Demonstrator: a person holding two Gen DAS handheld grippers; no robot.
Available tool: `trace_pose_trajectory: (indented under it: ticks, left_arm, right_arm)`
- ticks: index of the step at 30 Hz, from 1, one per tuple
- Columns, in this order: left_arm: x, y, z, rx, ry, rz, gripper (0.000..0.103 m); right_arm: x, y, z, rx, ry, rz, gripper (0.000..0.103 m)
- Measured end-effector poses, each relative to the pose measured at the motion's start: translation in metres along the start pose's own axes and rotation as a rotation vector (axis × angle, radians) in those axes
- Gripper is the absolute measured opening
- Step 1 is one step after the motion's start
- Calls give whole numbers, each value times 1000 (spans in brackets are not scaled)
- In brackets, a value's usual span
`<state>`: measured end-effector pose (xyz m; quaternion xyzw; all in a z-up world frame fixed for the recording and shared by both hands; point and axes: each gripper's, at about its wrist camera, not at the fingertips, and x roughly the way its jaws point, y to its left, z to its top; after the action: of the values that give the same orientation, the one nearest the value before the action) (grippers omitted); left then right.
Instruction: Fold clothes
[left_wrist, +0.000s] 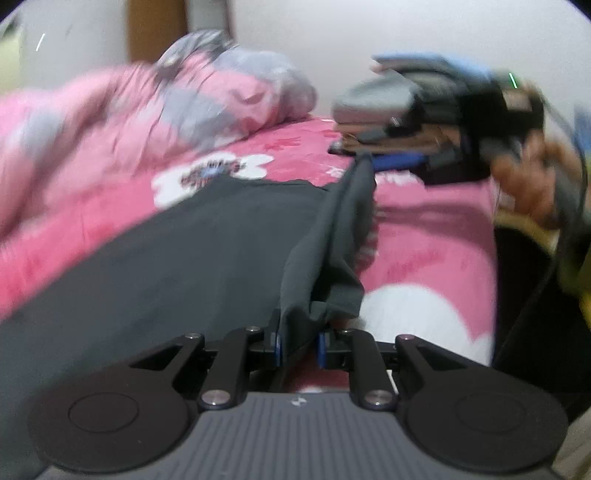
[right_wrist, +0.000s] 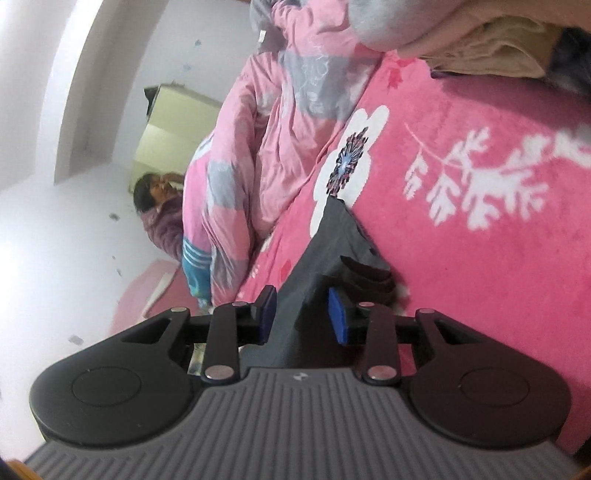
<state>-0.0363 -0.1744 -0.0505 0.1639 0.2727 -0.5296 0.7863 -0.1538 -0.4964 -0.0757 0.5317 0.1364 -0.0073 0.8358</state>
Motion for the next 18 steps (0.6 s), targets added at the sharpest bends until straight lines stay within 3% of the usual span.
trace_pose_trajectory:
  ticks: [4,7,12,15,18]
  left_arm:
    - [1,43,0,-301,15,-131,15]
    - [5,66,-3,-464,44,-185,14]
    - [18,100,-11,-762,108,-272,13]
    - [22,113,-19,-884,121,-314,13]
    - [25,121,-26,-960,129,-341,13]
  right_arm:
    - [17,-2,6,-20,16,-6,30]
    - [35,-2,11,-39,31,-21,30]
    - [61,-2,12,-132,35,-152,26]
    - [50,15,5,-226,-20,-174,26]
    - [24,49,-15,-407,-52,-123,27]
